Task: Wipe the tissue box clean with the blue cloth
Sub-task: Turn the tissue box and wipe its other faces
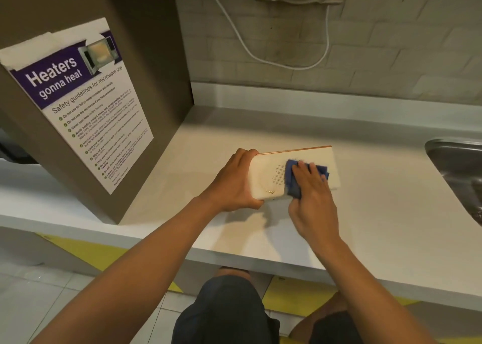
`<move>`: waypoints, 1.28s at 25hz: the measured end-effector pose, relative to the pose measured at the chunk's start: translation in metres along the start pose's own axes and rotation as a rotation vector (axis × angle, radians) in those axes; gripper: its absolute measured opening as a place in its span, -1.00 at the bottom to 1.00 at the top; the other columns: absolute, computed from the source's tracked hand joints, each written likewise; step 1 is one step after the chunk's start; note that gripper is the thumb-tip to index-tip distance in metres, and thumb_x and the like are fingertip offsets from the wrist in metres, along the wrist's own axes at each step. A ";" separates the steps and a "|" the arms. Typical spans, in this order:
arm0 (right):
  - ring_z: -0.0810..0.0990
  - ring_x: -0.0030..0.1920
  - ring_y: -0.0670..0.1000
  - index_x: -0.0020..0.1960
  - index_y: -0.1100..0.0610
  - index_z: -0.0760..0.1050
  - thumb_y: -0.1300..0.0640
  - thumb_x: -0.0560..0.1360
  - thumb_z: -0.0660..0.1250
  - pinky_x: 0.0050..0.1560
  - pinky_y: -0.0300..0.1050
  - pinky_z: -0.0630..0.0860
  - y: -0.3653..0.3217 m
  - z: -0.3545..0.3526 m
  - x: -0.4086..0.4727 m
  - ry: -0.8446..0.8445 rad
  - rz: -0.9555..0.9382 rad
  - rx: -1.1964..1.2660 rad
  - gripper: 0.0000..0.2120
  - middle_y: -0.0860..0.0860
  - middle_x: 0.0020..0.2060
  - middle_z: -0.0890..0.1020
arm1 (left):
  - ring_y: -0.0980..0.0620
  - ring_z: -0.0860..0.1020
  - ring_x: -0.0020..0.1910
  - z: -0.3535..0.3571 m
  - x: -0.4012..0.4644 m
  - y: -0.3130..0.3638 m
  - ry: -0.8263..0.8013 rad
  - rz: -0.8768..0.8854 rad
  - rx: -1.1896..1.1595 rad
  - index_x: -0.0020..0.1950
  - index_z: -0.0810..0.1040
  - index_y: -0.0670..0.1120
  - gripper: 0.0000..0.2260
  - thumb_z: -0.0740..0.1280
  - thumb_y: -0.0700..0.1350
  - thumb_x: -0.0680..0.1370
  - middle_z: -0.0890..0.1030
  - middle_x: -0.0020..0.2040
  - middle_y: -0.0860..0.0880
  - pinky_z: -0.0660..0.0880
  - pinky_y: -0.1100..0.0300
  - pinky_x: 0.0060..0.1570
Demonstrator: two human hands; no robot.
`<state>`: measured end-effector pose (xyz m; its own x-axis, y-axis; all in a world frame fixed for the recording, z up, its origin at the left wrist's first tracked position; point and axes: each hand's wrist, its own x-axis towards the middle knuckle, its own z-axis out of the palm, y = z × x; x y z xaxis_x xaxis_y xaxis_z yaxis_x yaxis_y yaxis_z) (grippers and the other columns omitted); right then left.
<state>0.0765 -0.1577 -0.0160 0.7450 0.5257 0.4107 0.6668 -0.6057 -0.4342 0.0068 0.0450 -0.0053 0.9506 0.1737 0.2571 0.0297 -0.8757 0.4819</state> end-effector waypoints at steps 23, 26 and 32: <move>0.39 0.31 0.14 0.39 0.12 0.35 0.32 0.41 0.20 0.25 0.11 0.45 -0.007 -0.007 -0.010 -0.044 -0.047 0.108 -0.46 0.06 0.32 0.46 | 0.04 0.44 0.16 -0.003 0.004 0.000 -0.022 -0.030 -0.020 0.39 0.24 0.07 -0.08 0.67 0.07 0.17 0.32 0.24 0.08 0.59 0.05 0.03; 0.51 0.11 0.14 0.30 0.15 0.41 0.39 0.42 0.24 -0.04 -0.07 0.52 -0.005 -0.011 0.017 0.020 0.068 0.148 -0.53 0.08 0.16 0.53 | 0.02 0.43 0.15 -0.001 0.005 0.000 -0.010 -0.056 -0.018 0.41 0.22 0.06 -0.04 0.67 0.08 0.14 0.31 0.24 0.07 0.56 0.06 0.05; 0.46 0.22 0.10 0.33 0.13 0.40 0.34 0.40 0.21 0.21 -0.05 0.45 -0.047 0.006 -0.006 -0.062 -0.097 0.246 -0.50 0.05 0.23 0.50 | 0.05 0.43 0.16 0.001 0.004 0.000 -0.023 -0.032 -0.046 0.41 0.23 0.08 -0.07 0.66 0.11 0.18 0.32 0.25 0.10 0.59 0.05 0.07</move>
<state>0.0406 -0.1287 -0.0028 0.6720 0.6144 0.4134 0.7144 -0.3909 -0.5803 0.0108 0.0454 -0.0051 0.9563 0.1901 0.2221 0.0462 -0.8484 0.5273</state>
